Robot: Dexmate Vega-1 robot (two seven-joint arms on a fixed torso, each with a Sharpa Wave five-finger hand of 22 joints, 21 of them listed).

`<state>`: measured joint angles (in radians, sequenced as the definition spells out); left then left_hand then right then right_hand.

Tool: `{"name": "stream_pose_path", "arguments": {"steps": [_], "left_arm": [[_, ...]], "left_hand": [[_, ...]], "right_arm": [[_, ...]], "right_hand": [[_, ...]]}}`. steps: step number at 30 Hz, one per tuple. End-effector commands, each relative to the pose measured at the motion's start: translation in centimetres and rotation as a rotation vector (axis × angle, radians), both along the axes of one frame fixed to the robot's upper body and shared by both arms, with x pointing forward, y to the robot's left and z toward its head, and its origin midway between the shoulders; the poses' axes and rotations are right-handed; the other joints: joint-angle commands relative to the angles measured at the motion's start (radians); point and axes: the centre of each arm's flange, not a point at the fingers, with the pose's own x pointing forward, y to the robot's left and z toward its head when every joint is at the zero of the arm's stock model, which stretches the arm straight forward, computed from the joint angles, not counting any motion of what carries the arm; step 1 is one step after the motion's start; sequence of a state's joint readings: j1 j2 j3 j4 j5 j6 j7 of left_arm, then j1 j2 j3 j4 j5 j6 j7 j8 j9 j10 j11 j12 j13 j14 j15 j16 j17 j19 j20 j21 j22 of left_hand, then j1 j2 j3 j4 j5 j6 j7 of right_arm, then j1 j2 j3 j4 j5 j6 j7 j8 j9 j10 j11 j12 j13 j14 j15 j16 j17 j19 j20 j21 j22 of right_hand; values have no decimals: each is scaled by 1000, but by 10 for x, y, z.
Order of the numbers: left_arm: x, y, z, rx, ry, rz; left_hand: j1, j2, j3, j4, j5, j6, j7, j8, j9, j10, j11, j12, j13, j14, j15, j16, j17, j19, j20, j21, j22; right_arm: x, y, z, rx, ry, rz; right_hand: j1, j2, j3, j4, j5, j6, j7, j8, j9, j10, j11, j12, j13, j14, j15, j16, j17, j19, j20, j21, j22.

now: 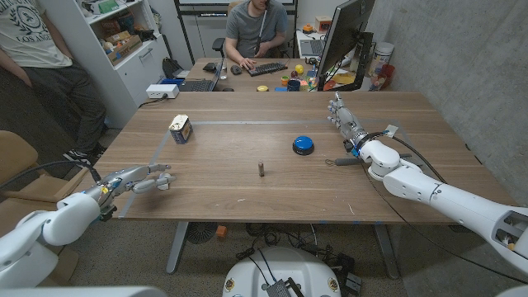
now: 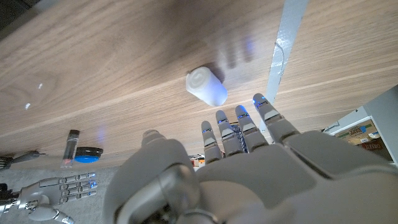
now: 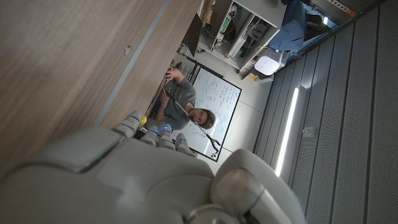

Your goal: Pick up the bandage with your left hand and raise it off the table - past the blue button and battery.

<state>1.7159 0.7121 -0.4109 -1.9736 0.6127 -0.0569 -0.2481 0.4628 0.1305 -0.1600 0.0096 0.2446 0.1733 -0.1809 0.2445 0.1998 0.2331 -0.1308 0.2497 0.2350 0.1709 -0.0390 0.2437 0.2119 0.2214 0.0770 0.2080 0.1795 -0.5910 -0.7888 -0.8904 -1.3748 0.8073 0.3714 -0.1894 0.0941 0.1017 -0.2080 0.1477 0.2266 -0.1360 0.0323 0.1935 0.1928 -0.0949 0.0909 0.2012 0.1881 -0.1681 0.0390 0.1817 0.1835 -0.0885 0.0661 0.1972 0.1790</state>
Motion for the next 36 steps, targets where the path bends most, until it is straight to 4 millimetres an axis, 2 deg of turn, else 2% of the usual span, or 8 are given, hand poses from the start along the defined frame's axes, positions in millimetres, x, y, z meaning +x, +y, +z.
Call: {"name": "stream_pose_path", "arguments": {"steps": [1,7,15,22,26,29,31,36], "left_arm": [[7,0,0,29,-2,28],[13,0,-7,31,-2,39],[20,0,-15,28,5,44],[26,0,-21,24,6,46],[29,-4,-24,32,9,44],[31,-6,-26,25,8,41],[33,-7,-28,18,11,40],[35,-13,-32,8,-5,43]], "left_hand": [[18,1,1,-12,6,2,-10,10,3,4,-4,-5,4,-3,-41,0,3,6,2,-1,1],[127,56,77,-58,18,12,-11,14,4,15,-11,-5,8,15,-52,2,7,35,-3,4,3],[195,66,136,-84,24,21,-16,17,5,23,-20,-4,11,28,-61,3,12,52,-8,7,4],[288,82,248,-102,34,42,-14,25,9,34,-20,-2,16,51,-71,12,25,87,-14,18,9],[381,83,383,-107,38,70,-16,35,13,53,-26,1,21,90,-88,28,44,163,-47,52,22],[432,85,456,-111,36,79,-14,39,15,60,-30,1,25,110,-97,36,56,191,-60,73,33],[475,83,521,-112,30,107,-9,51,18,77,-34,4,29,132,-107,46,70,220,-72,99,46],[564,82,636,-125,13,179,-10,88,29,98,-41,4,37,180,-128,70,104,287,-96,174,88]], "right_arm": [[-8,-2,6,-14,-34,20],[-8,-3,8,-11,-36,27],[-7,-1,12,-18,-45,35],[-6,-1,13,-4,-43,41],[-5,-3,14,-3,-42,39],[-5,-3,15,-3,-45,38],[-5,-4,16,-4,-45,39],[-5,-5,17,-6,-50,39]], "right_hand": [[-1,23,-1,0,4,-6,-1,5,4,-7,-2,8,2,-42,-4,8,4,-8,-1,3,5],[-1,22,-1,0,4,-5,0,6,4,-6,-2,8,2,-42,-5,8,4,-8,-1,3,5],[-1,22,0,0,4,-6,1,5,4,-7,-2,8,2,-41,-6,9,4,-7,-1,3,5],[-1,22,0,0,4,-6,1,6,3,-7,-4,8,1,-41,-8,9,4,-7,-1,3,5],[-1,22,0,0,4,-6,1,5,3,-7,-5,8,1,-41,-7,8,4,-7,0,3,5],[-1,22,0,0,4,-6,1,6,3,-7,-4,8,1,-41,-8,8,4,-7,0,3,5],[-1,22,0,0,4,-6,1,6,3,-8,-6,7,1,-41,-8,8,4,-7,1,3,5],[-1,22,0,0,4,-7,1,5,3,-10,-5,7,1,-41,-8,8,4,-7,0,4,5]]}}
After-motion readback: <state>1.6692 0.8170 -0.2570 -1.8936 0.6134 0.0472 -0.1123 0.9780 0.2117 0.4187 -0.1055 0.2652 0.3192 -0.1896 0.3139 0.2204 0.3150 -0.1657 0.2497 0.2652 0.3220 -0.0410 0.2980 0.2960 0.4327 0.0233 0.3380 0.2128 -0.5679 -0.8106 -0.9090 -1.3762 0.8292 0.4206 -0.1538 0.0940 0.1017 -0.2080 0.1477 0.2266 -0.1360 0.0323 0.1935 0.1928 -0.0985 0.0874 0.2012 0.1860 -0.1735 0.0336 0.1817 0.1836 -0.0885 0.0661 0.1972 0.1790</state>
